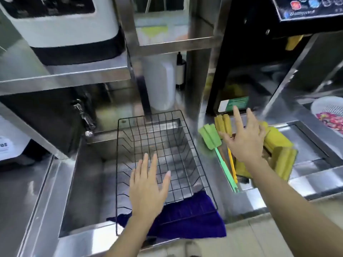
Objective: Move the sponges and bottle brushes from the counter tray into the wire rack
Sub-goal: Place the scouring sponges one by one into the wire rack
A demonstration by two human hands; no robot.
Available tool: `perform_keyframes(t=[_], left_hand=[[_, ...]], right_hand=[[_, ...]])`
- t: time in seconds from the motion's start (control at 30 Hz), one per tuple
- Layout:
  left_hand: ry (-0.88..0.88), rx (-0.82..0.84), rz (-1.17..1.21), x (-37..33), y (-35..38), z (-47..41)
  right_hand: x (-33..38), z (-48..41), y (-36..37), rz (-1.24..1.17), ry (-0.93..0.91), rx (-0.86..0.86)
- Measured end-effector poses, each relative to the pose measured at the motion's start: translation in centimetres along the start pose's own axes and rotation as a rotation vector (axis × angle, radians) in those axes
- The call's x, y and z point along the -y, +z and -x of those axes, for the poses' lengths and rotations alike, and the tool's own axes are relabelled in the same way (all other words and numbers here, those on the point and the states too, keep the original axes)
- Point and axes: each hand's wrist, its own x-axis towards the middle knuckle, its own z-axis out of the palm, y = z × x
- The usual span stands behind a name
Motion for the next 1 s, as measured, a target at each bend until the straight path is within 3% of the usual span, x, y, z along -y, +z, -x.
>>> perform_keyframes(t=[0.2, 0.4, 0.5, 0.7, 0.87, 0.93, 1.0], left_hand=[[0.008, 0.214, -0.089, -0.4, 2.3, 3.6], [0.120, 0.218, -0.200, -1.0, 2.4, 4.5], [0.096, 0.297, -0.261, -1.3, 1.9, 4.4], [0.108, 0.340, -0.322, -1.4, 1.9, 4.5], [0.121, 0.345, -0.327, -1.4, 1.9, 4.5], [0.127, 0.351, -0.335, -1.4, 1.9, 4.5], [0.133, 0.343, -0.330, -1.4, 1.8, 4.5]], right_hand=[[-2.1, 1.9, 2.8, 0.023, 0.216, 0.093], [-3.7, 3.6, 4.3, 0.036, 0.424, 0.307], [-4.0, 4.2, 4.4, 0.024, 0.508, 0.396], [-4.2, 4.1, 3.1, -0.115, 0.611, 0.434], [-2.8, 2.8, 0.3, -0.502, 0.739, 0.128], [-1.3, 1.8, -1.2, -0.787, 0.755, 0.056], [0.5, 1.1, -2.3, -1.163, 0.784, 0.093]])
